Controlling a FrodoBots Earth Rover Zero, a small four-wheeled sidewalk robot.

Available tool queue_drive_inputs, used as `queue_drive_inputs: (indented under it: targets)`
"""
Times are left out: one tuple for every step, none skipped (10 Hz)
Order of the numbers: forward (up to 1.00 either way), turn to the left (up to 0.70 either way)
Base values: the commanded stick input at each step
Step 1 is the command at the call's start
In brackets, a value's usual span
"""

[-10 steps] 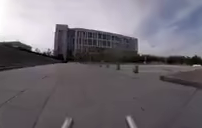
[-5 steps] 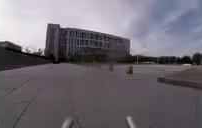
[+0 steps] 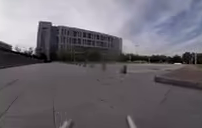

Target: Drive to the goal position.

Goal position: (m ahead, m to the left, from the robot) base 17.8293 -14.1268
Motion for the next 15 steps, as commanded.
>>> queue_drive_inputs:
  targets:
    - [1.0,-0.27]
    - [1.0,-0.27]
    - [1.0,-0.27]
    - [1.0,-0.27]
    - [1.0,-0.27]
    - [1.0,-0.27]
    - [1.0,-0.27]
    - [1.0,-0.27]
    - [1.0,-0.27]
    - [1.0,-0.27]
    - [1.0,-0.27]
    - [1.0,-0.27]
    - [1.0,-0.27]
    - [1.0,-0.27]
    - [1.0,-0.27]
